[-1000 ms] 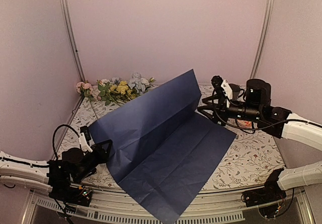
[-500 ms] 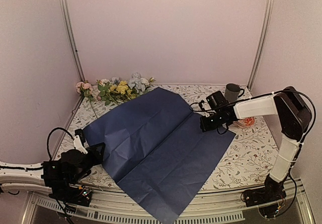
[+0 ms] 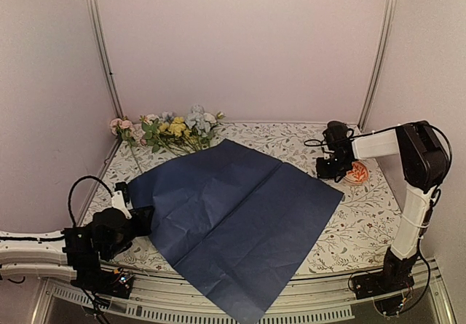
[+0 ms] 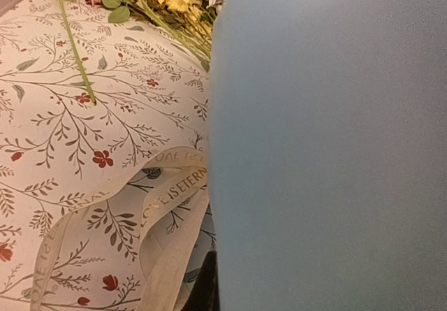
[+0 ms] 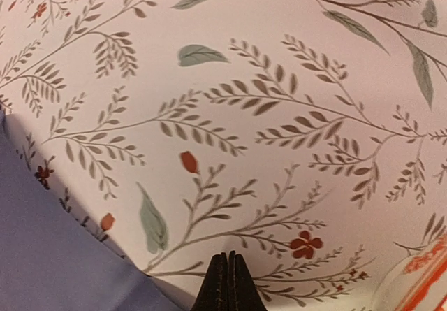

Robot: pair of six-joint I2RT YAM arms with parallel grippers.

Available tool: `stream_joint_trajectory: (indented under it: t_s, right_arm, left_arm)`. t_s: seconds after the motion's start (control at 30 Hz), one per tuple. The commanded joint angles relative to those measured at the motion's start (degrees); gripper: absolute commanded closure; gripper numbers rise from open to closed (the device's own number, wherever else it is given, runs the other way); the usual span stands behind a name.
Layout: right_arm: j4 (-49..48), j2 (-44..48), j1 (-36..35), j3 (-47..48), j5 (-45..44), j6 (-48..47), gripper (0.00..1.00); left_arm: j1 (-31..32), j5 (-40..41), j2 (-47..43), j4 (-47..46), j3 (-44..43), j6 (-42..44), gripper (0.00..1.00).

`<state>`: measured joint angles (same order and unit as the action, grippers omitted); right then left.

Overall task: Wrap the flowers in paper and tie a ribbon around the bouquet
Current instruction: Unfold the folded wrapping paper at the center of the board.

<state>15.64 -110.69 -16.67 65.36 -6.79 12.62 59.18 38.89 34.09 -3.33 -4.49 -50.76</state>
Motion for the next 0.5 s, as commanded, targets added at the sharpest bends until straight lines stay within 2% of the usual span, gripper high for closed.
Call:
stream_joint_trajectory:
  t_s: [0.0, 0.33, 0.4, 0.47]
  right_arm:
    - [3.26, 2.59, 4.0, -3.9, -4.36, -1.08, 1.0]
    - [2.9, 8.09, 11.7, -10.4, -6.3, -3.23, 1.0]
    - [2.19, 9.3, 14.59, -11.7, -4.37, -3.56, 1.0]
    - [1.62, 10.43, 17.69, -12.44, 1.3, -3.61, 1.0]
  left_arm:
    - [-1.88, -3.1, 2.13, -2.23, -1.9, 4.22, 1.0]
    - [-5.11, -10.58, 10.47, -8.27, -4.67, 11.34, 1.0]
    - [-5.99, -14.41, 13.41, -10.16, -5.6, 13.64, 1.0]
    - [-6.36, -16.65, 15.77, -10.22, -7.04, 15.02, 1.0]
